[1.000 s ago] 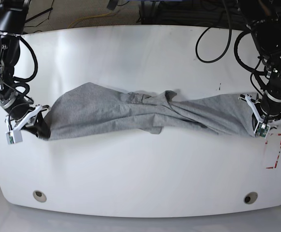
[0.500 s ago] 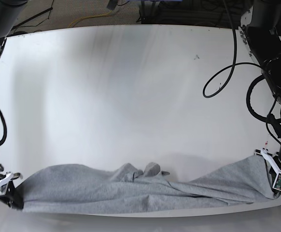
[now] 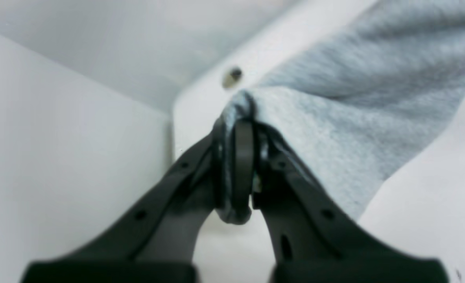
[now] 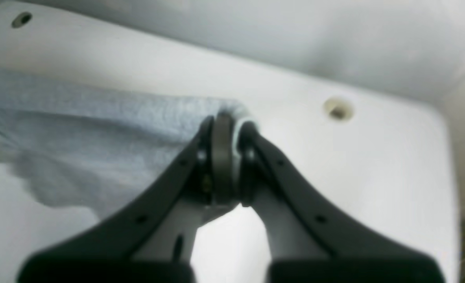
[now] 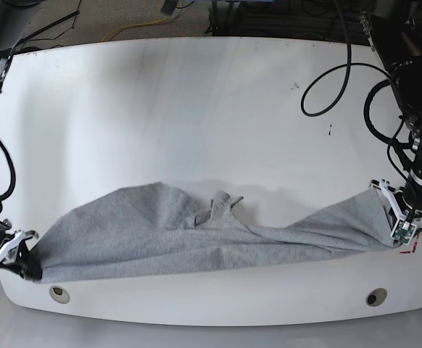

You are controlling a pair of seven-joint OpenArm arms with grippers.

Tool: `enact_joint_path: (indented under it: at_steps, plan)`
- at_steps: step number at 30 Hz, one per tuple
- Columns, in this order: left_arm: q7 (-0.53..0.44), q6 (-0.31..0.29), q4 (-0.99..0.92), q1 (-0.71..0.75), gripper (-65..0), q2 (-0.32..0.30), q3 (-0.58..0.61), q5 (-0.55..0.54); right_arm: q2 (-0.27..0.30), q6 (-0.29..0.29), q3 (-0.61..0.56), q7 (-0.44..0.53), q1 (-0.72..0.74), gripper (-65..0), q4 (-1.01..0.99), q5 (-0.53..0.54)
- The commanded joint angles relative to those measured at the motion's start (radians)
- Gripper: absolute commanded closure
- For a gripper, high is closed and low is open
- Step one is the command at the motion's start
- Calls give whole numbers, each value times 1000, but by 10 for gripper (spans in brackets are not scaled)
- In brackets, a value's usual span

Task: Fold the T-shirt properly
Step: 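Swing the stretched shirt down onto the table and back up, then release the shirt with the right gripper and regrasp it further along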

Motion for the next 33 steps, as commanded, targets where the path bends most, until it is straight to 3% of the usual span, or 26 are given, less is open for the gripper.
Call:
enact_joint_path:
  at_steps: [1, 8, 13, 21, 23, 29, 31, 33]
  plan:
    - [-69, 19, 11, 56, 0, -9, -8, 8, 2, -8, 76, 30, -71, 0, 15, -1]
    - [-199, 19, 7, 285, 0, -8, -8, 8, -91, -8, 191, 30, -351, 0, 15, -1]
    - [-220, 19, 7, 407, 0, -5, -48, 3, -165, -8, 271, 30, -516, 0, 15, -4]
    - [-225, 17, 5, 521, 0, 35, -133, 3, -222, -6, 311, 30, -685, -5, 64, -4]
    - [-225, 17, 5, 538, 0, 37, -133, 3, -230, -8, 311, 30, -707, -75, 90, -4]
    - [-225, 17, 4, 550, 0, 70, -133, 8, -234, -8, 311, 30, -757, -406, 241, -4]
    - [-225, 17, 5, 550, 0, 77, -133, 8, -236, -9, 311, 30, -760, -469, 291, -4]
    - [-225, 17, 2, 550, 0, 78, -133, 8, -236, -9, 308, 30, -756, -490, 323, -4]
